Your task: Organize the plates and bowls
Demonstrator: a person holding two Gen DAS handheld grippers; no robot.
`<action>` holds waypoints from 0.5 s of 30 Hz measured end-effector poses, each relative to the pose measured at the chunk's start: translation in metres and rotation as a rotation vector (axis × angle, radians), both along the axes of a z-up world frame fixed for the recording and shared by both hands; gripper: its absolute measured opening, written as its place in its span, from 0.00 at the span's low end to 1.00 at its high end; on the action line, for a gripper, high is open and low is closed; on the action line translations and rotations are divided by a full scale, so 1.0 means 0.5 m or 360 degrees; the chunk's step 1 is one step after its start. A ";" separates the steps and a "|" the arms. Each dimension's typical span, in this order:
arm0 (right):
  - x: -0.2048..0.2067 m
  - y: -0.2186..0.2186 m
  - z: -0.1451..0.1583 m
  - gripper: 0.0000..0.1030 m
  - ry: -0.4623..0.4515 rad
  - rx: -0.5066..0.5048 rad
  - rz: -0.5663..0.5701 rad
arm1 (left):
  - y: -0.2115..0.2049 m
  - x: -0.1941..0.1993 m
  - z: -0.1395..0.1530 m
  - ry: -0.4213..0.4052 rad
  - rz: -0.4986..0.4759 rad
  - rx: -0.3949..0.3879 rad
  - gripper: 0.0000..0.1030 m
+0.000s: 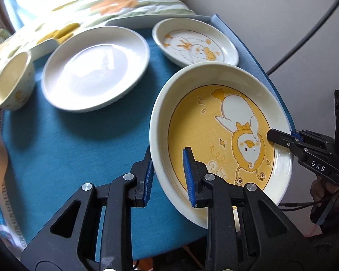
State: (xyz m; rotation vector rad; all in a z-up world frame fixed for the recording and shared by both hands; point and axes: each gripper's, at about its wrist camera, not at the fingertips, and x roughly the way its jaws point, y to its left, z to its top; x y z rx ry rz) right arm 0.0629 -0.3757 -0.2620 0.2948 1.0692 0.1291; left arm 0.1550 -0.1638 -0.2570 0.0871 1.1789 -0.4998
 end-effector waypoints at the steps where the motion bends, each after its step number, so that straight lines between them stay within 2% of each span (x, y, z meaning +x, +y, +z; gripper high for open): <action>1: 0.007 0.014 0.004 0.14 -0.0002 0.0001 0.0031 | 0.017 -0.004 0.004 -0.0002 0.0029 0.0004 0.21; 9: 0.058 0.162 0.014 0.14 0.0009 0.0031 0.0281 | 0.192 -0.022 0.031 -0.0001 0.0287 0.0038 0.21; 15: 0.089 0.290 0.001 0.14 0.0039 0.0038 0.0425 | 0.331 -0.039 0.014 0.0023 0.0400 0.0071 0.21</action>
